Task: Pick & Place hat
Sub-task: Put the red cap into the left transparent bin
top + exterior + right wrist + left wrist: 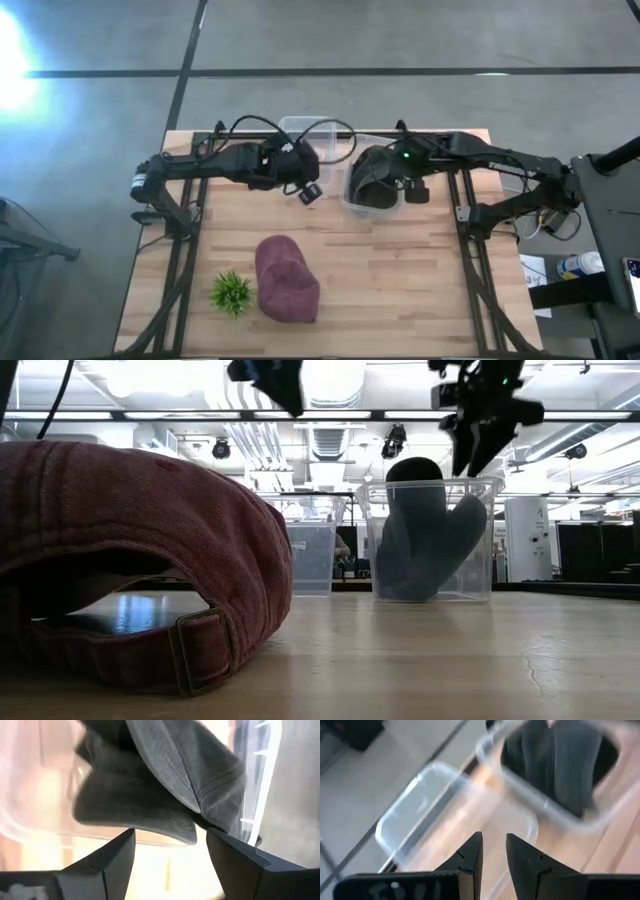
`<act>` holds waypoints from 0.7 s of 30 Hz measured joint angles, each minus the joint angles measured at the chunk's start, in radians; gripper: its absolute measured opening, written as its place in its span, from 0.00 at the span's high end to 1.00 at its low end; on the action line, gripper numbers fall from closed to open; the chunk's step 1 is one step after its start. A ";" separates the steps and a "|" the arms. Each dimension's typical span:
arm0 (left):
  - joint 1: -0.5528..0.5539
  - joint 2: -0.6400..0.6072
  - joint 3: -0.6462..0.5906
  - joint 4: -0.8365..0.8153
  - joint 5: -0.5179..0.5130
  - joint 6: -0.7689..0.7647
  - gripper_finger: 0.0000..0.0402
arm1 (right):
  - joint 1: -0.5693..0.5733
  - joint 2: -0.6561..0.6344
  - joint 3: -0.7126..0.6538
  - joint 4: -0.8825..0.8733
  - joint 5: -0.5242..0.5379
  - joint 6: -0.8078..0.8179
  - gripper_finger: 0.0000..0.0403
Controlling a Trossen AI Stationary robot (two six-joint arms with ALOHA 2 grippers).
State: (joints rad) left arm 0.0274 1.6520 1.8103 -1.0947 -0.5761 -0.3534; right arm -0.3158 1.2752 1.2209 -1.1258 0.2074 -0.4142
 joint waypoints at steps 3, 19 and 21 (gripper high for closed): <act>-0.023 0.000 -0.007 -0.104 0.051 -0.005 0.80 | 0.024 -0.051 0.014 -0.015 -0.017 0.157 0.40; -0.174 -0.015 -0.426 -0.188 0.677 -0.113 0.80 | 0.272 -0.120 0.006 -0.051 -0.295 0.876 0.41; -0.201 -0.015 -0.499 -0.158 0.683 -0.138 0.80 | 0.321 -0.111 0.003 -0.049 -0.287 0.941 0.41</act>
State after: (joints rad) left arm -0.1739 1.6371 1.3113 -1.2530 0.1069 -0.4913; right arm 0.0053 1.1643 1.2241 -1.1749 -0.0794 0.5269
